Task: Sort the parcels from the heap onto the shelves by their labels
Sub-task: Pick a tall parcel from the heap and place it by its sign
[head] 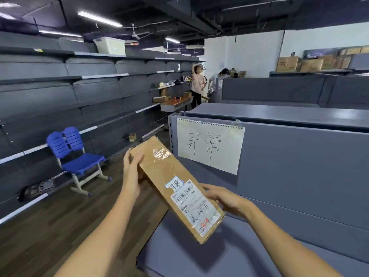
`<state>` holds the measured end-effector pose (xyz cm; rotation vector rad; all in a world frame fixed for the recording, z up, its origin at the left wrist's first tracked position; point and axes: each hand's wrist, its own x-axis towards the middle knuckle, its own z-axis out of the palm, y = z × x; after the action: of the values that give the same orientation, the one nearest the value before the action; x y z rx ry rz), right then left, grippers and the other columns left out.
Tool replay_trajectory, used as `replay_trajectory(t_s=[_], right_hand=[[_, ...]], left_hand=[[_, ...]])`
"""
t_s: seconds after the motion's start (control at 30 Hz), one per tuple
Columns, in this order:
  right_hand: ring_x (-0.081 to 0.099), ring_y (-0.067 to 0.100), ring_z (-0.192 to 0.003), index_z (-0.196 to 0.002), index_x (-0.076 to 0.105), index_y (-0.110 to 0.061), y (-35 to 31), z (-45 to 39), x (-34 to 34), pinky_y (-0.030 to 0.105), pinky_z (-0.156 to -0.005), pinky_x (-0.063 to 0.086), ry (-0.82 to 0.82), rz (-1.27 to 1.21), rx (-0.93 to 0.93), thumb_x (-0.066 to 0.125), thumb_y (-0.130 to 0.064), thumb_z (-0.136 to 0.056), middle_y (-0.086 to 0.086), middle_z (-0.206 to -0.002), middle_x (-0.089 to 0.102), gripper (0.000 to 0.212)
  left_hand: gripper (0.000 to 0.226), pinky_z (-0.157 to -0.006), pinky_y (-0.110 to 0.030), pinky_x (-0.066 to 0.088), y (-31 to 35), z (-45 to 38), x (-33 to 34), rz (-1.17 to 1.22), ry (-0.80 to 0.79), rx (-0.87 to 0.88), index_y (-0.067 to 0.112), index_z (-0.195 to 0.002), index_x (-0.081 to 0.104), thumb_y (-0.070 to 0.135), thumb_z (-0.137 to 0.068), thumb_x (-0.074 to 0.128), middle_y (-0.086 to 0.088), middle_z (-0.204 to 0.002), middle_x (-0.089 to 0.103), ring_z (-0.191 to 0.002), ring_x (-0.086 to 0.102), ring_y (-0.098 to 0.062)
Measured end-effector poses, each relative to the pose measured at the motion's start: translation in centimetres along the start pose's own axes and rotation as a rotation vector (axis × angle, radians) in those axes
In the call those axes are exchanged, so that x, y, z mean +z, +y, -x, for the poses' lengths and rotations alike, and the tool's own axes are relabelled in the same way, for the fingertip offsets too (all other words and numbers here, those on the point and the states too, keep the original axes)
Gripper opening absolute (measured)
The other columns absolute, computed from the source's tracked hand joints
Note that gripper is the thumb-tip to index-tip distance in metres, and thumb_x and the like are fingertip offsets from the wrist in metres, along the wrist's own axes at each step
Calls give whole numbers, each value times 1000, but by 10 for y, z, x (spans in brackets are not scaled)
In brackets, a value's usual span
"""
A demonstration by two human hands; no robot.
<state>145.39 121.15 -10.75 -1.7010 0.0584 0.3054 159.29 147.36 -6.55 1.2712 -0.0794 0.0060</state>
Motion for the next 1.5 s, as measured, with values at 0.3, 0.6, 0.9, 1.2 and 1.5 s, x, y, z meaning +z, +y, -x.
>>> replay_trajectory(t_s=[0.3, 0.6, 0.9, 1.2, 1.5], right_hand=[[65, 26, -98, -120, 67, -16, 58, -2, -45, 34, -79, 50, 523, -566, -62, 55, -42, -98, 8, -111, 73, 37], [67, 28, -97, -111, 62, 5, 140, -2, 1, 33, -80, 52, 1044, -606, 10, 65, -21, -90, 19, -114, 68, 34], [67, 25, -82, -110, 61, 6, 140, -19, 1, 31, -70, 55, 1174, -597, 122, 57, -3, -98, 22, -104, 70, 15], [68, 19, -78, -101, 68, -4, 141, -31, -3, 26, -65, 58, 1230, -443, 197, 57, -13, -101, 11, -94, 75, 14], [48, 25, -135, -149, 43, -22, 110, -4, 0, 38, -106, 40, 1128, 177, 359, 59, -56, -93, 3, -146, 52, 68]], left_hand=[[25, -54, -27, 52, -65, -9, -11, 60, 251, -250, 20, -113, 63, 29, -91, 68, -3, -100, 68, -76, 63, -14], [53, -90, -45, 56, -176, -11, 7, -233, 242, -377, 16, -98, 72, 63, -73, 71, -6, -104, 71, -97, 66, -29], [96, -113, -51, 37, -213, -52, -8, -662, -150, -376, 15, -139, 55, 82, -70, 63, -10, -141, 58, -134, 49, -35], [67, -102, -48, 47, -225, -66, -10, -765, -212, -334, 11, -120, 64, 65, -80, 69, -9, -116, 68, -117, 59, -33], [87, -120, -48, 20, -184, -74, -10, -1044, -457, 296, 19, -153, 37, 65, -85, 65, -5, -162, 30, -152, 16, -23]])
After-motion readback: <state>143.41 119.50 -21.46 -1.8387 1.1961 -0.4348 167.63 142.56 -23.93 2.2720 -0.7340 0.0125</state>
